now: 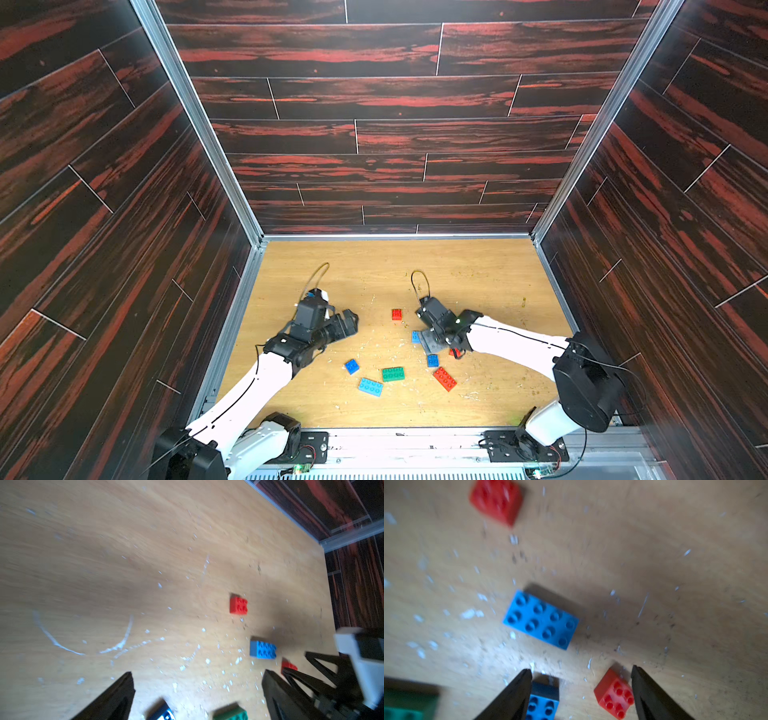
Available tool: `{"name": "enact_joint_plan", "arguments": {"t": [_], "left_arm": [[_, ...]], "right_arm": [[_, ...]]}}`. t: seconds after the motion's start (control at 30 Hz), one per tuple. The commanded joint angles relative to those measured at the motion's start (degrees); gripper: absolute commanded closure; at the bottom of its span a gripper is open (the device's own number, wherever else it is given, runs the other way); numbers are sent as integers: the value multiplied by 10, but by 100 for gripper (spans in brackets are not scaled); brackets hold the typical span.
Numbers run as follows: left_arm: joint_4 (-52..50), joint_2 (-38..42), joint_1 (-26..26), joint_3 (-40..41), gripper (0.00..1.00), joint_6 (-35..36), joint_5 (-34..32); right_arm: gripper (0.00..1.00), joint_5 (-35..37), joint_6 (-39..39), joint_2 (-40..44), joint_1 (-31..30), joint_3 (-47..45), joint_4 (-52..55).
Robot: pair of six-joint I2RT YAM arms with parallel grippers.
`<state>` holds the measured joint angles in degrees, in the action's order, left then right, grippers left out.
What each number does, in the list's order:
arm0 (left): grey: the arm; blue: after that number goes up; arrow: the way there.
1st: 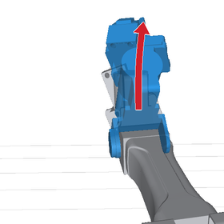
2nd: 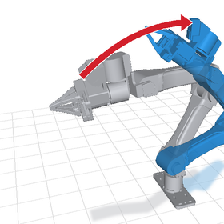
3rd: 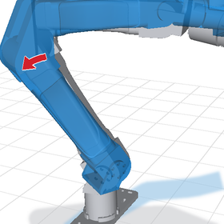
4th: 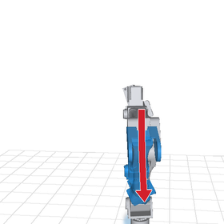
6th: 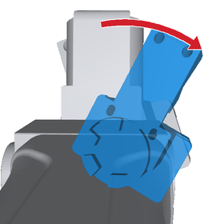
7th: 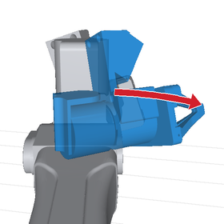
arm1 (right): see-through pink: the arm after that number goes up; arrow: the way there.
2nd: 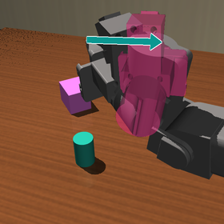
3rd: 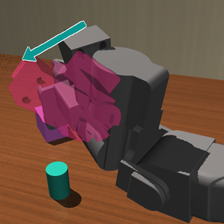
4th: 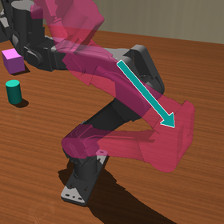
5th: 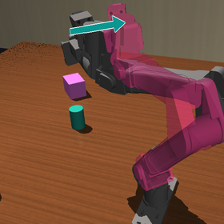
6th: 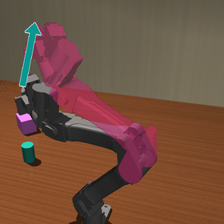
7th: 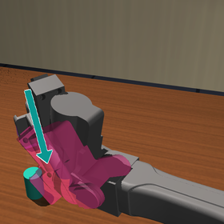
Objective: Assemble a heart with lego
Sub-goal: Pick up the lego brick from the center of the board, then assemble the lego brick with the lego brick.
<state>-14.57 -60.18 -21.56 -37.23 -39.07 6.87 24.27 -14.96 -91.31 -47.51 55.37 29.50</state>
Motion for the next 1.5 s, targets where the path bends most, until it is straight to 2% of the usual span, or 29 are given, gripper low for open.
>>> {"name": "enact_joint_plan", "arguments": {"t": [0.0,0.17,0.43,0.57,0.8,0.9,1.2,1.33,1.47], "left_arm": [[14,-6,-7,11,0,-16,2],[9,-2,-8,11,0,-8,-12],[19,-23,-8,0,0,1,-9],[17,-47,-8,-15,0,11,-4],[19,-72,-8,-30,0,26,-6],[18,-77,-8,-33,0,28,-7],[8,-77,-8,-51,0,43,-17],[24,-82,-8,-59,0,45,-38],[44,-91,-7,-69,0,49,-52]], "right_arm": [[20,-21,48,-24,3,-3,-37],[21,-1,58,-80,7,23,-55],[28,-98,80,-103,48,43,-118],[36,-144,88,-113,65,44,-129],[52,-149,103,-120,66,54,-128],[64,-146,122,-120,66,60,-127],[93,-177,235,-80,68,85,-146],[98,-222,323,-78,68,122,-155],[100,-300,454,-102,69,154,-139]]}}
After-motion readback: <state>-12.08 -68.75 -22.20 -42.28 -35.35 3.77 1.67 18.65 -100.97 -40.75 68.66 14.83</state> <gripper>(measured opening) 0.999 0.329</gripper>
